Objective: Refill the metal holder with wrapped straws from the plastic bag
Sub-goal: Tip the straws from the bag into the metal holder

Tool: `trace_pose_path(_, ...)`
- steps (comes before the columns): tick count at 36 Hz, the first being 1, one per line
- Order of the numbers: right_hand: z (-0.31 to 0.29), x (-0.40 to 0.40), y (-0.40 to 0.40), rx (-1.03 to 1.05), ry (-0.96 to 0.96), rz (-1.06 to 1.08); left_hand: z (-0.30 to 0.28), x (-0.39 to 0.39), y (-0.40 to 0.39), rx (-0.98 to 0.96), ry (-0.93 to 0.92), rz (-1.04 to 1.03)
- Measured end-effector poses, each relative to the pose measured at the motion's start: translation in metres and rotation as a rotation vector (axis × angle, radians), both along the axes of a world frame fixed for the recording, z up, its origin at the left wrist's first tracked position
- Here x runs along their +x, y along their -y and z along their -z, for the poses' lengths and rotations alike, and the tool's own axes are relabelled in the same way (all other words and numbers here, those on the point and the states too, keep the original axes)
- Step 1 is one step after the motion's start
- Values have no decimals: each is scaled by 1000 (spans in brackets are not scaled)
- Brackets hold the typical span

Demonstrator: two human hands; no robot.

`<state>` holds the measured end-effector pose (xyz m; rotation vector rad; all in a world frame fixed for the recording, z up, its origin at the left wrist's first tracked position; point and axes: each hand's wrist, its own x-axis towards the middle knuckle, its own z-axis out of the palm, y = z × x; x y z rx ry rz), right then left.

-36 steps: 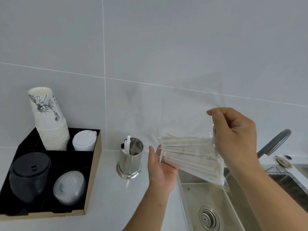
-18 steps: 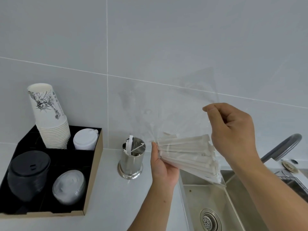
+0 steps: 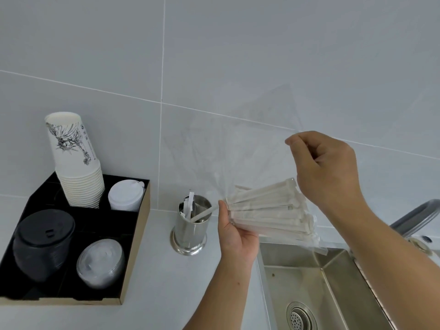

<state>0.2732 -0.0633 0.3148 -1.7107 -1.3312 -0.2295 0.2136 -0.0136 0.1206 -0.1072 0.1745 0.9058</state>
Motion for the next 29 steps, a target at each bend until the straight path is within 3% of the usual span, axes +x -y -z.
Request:
trace_pose_path(12,-4,-4,-27,-64,135,-55,3,-6,-7,6,-3,-52)
trace_pose_path(29,-1,-6,-47,-106,192,-68,11,-17,-15,-140,-11,-101)
